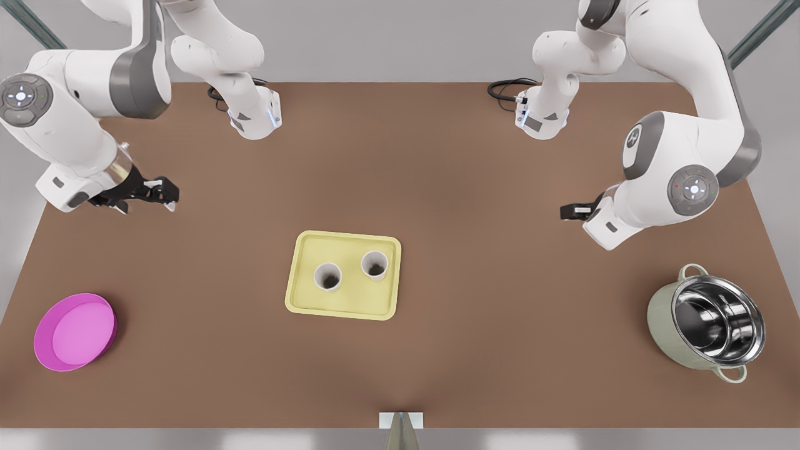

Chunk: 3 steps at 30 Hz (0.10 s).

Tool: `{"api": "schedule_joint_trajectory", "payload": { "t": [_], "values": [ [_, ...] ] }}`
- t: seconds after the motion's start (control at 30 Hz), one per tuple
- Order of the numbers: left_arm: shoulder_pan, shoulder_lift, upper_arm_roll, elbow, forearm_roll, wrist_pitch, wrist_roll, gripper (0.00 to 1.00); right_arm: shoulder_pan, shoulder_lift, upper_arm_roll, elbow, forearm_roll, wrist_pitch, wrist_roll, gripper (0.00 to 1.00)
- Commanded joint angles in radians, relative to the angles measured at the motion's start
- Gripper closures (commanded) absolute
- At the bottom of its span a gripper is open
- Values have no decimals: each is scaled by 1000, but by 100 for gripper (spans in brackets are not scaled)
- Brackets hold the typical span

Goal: Use both arms to respectively pick up the white IKEA cups from the middle-left and middle-right positions, then place the white IKEA cups onto the middle-middle tray, ensuring that the cups remain upright and do not tip over

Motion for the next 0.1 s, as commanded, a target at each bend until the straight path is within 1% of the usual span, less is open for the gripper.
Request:
{"api": "schedule_joint_trajectory", "payload": {
  "t": [0.0,0.07],
  "values": [
    [0,-1,0,0,1,-1,115,0,4,-1,-7,2,5,-14,-56,0],
    [-2,0,0,0,-1,10,112,0,4,0,-14,0,7,-14,-57,0]
  ]
}}
